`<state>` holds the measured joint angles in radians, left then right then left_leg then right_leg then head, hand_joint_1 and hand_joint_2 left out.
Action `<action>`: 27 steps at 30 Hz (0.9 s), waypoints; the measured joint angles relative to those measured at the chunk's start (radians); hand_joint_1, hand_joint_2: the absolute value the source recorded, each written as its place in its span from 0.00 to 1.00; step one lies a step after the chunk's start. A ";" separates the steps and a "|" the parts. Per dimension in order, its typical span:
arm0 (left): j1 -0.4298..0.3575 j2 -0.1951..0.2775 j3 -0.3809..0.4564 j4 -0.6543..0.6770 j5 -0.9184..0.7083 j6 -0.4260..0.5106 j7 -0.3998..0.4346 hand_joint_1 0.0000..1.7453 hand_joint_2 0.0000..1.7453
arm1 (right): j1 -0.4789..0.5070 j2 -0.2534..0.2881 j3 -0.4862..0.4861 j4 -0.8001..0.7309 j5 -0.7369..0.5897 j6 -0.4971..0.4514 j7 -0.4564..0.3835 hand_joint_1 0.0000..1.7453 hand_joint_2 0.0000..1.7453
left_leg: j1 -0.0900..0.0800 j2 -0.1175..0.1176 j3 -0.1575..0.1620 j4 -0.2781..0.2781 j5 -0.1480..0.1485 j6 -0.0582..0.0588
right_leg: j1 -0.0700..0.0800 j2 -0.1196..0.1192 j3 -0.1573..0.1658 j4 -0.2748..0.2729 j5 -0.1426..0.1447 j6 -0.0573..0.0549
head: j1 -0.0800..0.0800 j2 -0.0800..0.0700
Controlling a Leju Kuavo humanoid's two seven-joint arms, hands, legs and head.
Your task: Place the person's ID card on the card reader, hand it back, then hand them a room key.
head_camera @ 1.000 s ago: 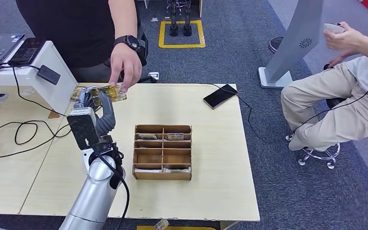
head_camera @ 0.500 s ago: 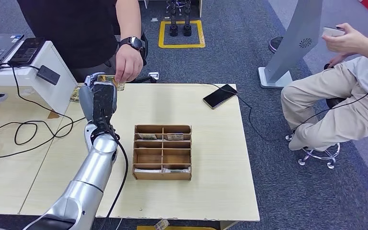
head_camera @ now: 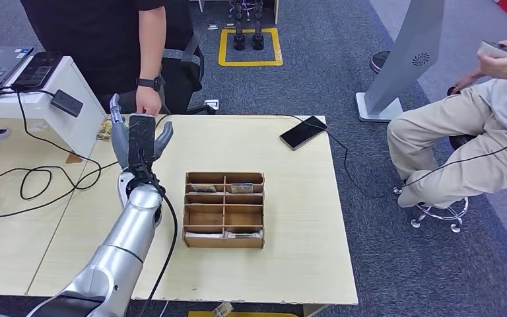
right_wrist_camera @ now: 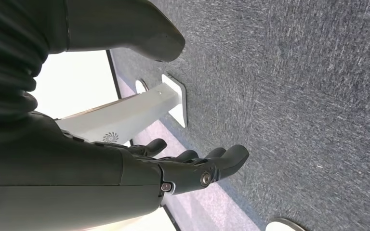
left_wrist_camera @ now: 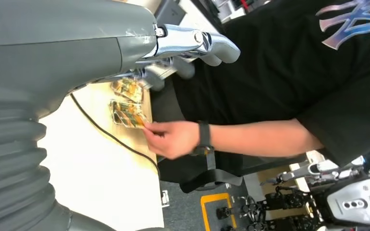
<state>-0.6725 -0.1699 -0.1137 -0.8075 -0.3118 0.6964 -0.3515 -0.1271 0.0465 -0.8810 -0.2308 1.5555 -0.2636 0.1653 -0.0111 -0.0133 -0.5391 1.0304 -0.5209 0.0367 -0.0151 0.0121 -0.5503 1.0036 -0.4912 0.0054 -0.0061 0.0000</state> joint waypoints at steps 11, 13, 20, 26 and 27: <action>0.076 0.000 0.007 -0.097 0.257 -0.089 0.003 0.00 0.00 | 0.017 0.001 0.000 0.001 -0.062 -0.038 0.002 0.00 1.00 | 0.000 0.000 0.000 0.000 0.000 0.000 | 0.000 0.000 0.000 0.000 0.000 0.000 | 0.000 0.000; 0.117 0.001 -0.011 -0.144 0.286 -0.119 0.023 0.00 0.50 | 0.025 0.001 -0.005 0.001 -0.092 -0.053 -0.008 0.00 1.00 | 0.000 0.000 0.000 0.000 0.000 0.000 | 0.000 0.000 0.000 0.000 0.000 0.000 | 0.000 0.000; 0.237 0.003 -0.092 -0.244 0.365 -0.159 0.050 0.00 1.00 | 0.051 0.004 -0.067 0.000 -0.196 -0.096 -0.076 0.00 1.00 | 0.000 0.000 0.000 0.000 0.000 0.000 | 0.000 0.000 0.000 0.000 0.000 0.000 | 0.000 0.000; 0.278 0.007 -0.121 -0.256 0.411 -0.168 0.045 0.00 1.00 | 0.060 0.008 -0.083 0.000 -0.185 -0.116 -0.086 0.00 1.00 | 0.000 0.000 0.000 0.000 0.000 0.000 | 0.000 0.000 0.000 0.000 0.000 0.000 | 0.000 0.000; 0.283 0.008 -0.124 -0.258 0.415 -0.169 0.043 0.00 1.00 | 0.060 0.008 -0.084 0.000 -0.184 -0.118 -0.088 0.00 1.00 | 0.000 0.000 0.000 0.000 0.000 0.000 | 0.000 0.000 0.000 0.000 0.000 0.000 | 0.000 0.000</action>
<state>-0.3899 -0.1623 -0.2375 -1.0653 0.1035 0.5279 -0.3081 -0.0672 0.0542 -0.9647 -0.2304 1.3714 -0.3821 0.0772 -0.0111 -0.0134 -0.5392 1.0304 -0.5212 0.0368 -0.0150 0.0121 -0.5505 1.0033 -0.4915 0.0054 -0.0061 0.0000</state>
